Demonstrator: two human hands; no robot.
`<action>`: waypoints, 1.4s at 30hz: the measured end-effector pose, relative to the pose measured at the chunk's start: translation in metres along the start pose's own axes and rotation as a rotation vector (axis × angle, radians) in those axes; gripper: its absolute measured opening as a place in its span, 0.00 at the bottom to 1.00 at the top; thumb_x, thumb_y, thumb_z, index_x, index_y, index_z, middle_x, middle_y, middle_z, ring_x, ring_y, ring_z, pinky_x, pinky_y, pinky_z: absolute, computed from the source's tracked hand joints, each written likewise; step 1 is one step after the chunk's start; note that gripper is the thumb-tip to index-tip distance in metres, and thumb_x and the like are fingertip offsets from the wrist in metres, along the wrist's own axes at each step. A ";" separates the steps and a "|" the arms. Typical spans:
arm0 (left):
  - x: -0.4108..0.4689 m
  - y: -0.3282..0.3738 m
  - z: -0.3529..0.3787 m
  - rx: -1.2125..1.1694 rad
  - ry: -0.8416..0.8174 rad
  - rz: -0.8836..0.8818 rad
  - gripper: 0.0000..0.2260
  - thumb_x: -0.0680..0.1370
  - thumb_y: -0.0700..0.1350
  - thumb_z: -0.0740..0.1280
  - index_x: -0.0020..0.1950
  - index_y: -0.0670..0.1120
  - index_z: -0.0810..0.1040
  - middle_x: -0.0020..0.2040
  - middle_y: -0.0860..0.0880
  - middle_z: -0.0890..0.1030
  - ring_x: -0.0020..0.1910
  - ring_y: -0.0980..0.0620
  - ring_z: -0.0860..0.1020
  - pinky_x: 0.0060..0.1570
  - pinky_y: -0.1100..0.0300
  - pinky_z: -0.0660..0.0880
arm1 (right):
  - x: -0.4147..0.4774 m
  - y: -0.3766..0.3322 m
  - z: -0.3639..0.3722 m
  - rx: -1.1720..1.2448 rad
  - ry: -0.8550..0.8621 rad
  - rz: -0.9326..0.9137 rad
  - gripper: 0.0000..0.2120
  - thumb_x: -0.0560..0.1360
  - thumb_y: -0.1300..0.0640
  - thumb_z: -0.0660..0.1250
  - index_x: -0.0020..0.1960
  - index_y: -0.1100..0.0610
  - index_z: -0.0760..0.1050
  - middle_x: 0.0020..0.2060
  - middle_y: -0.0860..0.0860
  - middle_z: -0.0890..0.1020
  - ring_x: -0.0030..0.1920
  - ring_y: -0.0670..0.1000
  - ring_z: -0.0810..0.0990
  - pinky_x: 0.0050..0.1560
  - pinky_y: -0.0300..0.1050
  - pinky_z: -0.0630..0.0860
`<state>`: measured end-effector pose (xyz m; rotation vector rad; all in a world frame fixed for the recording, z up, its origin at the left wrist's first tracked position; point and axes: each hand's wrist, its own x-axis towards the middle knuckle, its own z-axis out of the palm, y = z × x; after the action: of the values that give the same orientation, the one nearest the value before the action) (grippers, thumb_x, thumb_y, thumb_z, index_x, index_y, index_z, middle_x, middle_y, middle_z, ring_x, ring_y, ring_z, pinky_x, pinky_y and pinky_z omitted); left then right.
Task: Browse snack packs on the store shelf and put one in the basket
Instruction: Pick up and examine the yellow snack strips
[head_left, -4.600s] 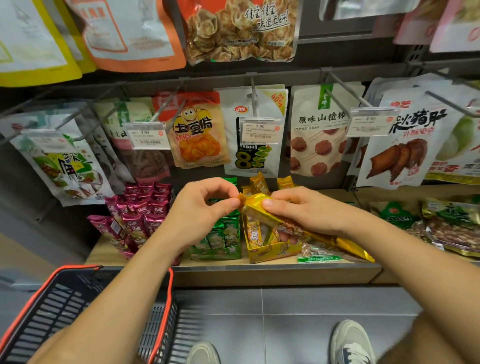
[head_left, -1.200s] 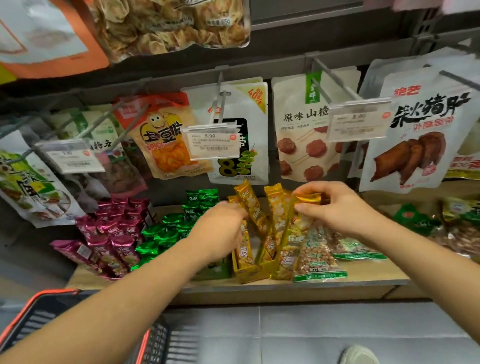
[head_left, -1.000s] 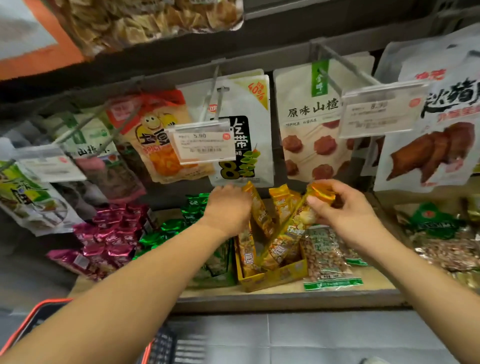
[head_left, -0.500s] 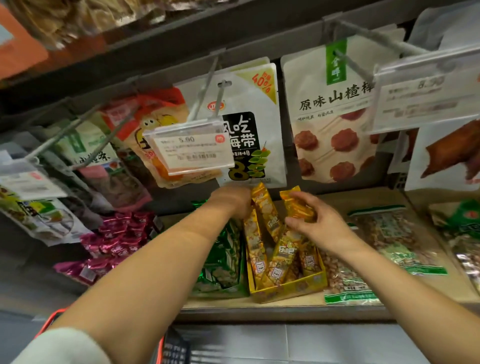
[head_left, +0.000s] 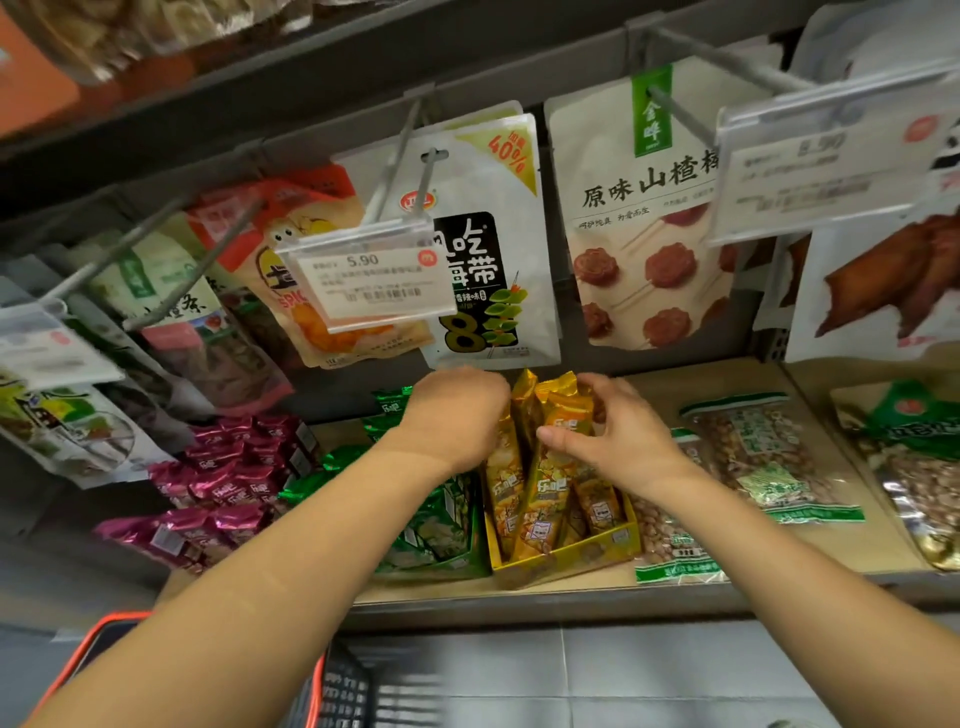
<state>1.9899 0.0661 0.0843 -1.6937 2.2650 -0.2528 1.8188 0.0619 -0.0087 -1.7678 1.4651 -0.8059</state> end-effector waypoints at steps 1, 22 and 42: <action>-0.007 0.001 -0.001 0.043 0.034 0.013 0.09 0.76 0.47 0.67 0.53 0.45 0.79 0.52 0.44 0.80 0.52 0.40 0.78 0.44 0.53 0.74 | 0.000 0.001 0.002 0.027 -0.042 0.025 0.41 0.66 0.39 0.75 0.73 0.52 0.65 0.63 0.55 0.72 0.64 0.55 0.73 0.66 0.52 0.72; -0.169 -0.017 -0.045 -0.406 0.628 0.057 0.13 0.74 0.41 0.65 0.57 0.44 0.82 0.51 0.48 0.78 0.40 0.50 0.79 0.31 0.58 0.77 | -0.010 0.004 0.041 -0.369 -0.008 0.204 0.54 0.60 0.22 0.65 0.76 0.48 0.53 0.67 0.57 0.70 0.65 0.60 0.73 0.55 0.56 0.78; -0.163 -0.030 -0.056 -1.058 0.652 -0.200 0.07 0.63 0.48 0.80 0.35 0.56 0.83 0.34 0.55 0.81 0.34 0.60 0.77 0.35 0.69 0.72 | -0.078 -0.083 -0.052 0.174 -0.444 0.042 0.32 0.64 0.23 0.62 0.65 0.33 0.70 0.65 0.40 0.75 0.62 0.41 0.76 0.57 0.39 0.75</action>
<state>2.0404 0.2108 0.1685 -2.6382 2.9631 0.5523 1.8088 0.1427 0.0865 -1.6473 1.0994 -0.4624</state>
